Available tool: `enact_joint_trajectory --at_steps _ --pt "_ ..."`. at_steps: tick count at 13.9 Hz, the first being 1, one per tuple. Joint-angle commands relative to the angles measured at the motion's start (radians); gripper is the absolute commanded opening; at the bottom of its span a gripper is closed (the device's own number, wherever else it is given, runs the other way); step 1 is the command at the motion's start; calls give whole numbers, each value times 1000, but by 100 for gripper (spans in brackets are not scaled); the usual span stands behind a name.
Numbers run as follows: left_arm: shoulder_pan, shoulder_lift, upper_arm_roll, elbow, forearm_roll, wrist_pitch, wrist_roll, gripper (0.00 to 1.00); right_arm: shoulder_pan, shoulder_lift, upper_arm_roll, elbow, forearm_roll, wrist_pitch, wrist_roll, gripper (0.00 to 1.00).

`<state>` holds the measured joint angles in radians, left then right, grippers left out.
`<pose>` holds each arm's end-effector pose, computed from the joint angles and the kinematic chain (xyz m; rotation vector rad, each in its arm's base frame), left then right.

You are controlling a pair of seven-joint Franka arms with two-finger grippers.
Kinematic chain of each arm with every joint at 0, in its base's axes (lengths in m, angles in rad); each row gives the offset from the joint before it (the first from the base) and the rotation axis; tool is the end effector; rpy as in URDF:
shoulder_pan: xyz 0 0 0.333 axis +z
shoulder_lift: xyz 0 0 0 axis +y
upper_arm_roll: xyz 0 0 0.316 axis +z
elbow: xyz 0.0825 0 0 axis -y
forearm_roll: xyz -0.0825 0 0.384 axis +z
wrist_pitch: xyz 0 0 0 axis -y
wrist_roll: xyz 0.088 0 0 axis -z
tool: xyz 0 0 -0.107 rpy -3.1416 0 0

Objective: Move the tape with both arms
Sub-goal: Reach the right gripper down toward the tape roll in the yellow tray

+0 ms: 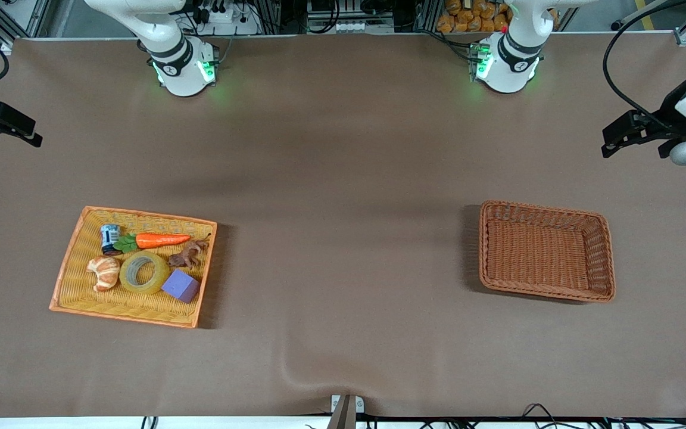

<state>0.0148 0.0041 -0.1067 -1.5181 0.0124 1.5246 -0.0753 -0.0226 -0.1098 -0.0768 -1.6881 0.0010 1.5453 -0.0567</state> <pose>0.5494 -0.0491 0.6429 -3.1298 0.0251 -0.0053 0.5137 -0.0534 0.6257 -3.1285 0.0658 0.0508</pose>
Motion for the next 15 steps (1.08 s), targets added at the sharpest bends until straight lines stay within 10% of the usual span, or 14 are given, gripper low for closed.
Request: enact_joint_trajectory --at_steps 1,10,15 --pt "5 2 -4 16 6 -20 15 100 7 -2 -1 1 -21 -1 2 100" --pt "22 1 -4 13 0 -27 -9 100 16 73 2 36 -22 4 12 100" --pt "22 -3 -5 -5 -17 -26 -8 100 124 275 3 9 -12 263 -30 100"
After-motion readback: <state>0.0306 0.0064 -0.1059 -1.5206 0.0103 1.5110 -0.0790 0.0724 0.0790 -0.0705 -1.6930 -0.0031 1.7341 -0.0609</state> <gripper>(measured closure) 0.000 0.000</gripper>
